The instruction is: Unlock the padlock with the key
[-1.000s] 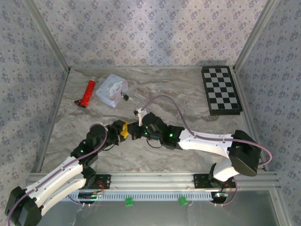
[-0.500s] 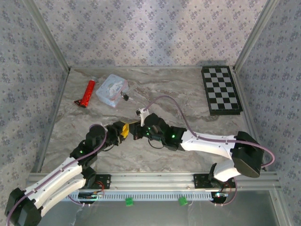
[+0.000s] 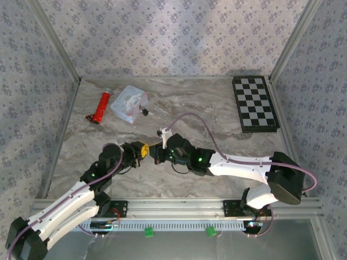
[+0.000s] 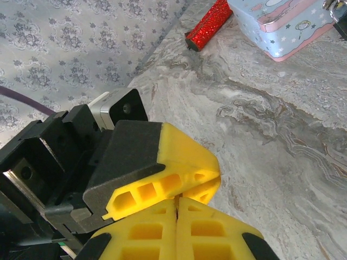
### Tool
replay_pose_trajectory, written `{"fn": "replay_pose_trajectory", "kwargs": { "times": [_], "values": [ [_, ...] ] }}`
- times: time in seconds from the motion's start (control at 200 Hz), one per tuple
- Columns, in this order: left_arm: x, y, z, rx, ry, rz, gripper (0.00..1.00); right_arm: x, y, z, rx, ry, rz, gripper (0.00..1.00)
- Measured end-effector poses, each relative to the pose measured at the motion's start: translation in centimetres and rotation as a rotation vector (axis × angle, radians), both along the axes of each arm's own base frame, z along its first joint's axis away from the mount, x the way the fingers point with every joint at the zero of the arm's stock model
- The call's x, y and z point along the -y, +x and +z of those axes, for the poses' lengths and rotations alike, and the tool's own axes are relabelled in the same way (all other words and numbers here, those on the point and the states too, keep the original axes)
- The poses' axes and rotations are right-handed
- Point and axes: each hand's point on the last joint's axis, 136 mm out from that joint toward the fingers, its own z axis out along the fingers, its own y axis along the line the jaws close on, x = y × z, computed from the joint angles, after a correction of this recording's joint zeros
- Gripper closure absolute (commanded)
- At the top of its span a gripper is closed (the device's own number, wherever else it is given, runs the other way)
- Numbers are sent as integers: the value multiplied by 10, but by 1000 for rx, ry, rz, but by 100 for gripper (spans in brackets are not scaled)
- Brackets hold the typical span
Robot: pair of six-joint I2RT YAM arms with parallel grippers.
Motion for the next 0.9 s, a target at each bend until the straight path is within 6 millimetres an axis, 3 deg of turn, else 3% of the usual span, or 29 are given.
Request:
{"fn": "replay_pose_trajectory", "kwargs": {
  "times": [0.19,0.25,0.36,0.43,0.63,0.825,0.899],
  "values": [
    [0,0,0,5,7,-2,100,0,0,0,0,-1,-1,99],
    [0,0,0,9,10,-3,100,0,0,0,0,-1,-1,89],
    [-4,3,1,22,35,4,100,2,1,-1,-6,1,-11,58],
    [-11,9,3,48,80,19,100,8,0,-1,-18,9,-27,45],
    [-24,30,22,177,238,37,100,39,0,4,-70,104,-119,42],
    [-7,45,50,321,323,-22,100,61,3,-11,-111,245,-197,40],
    [7,47,62,377,343,-63,100,62,7,-4,-117,296,-206,33]
  ]
}}
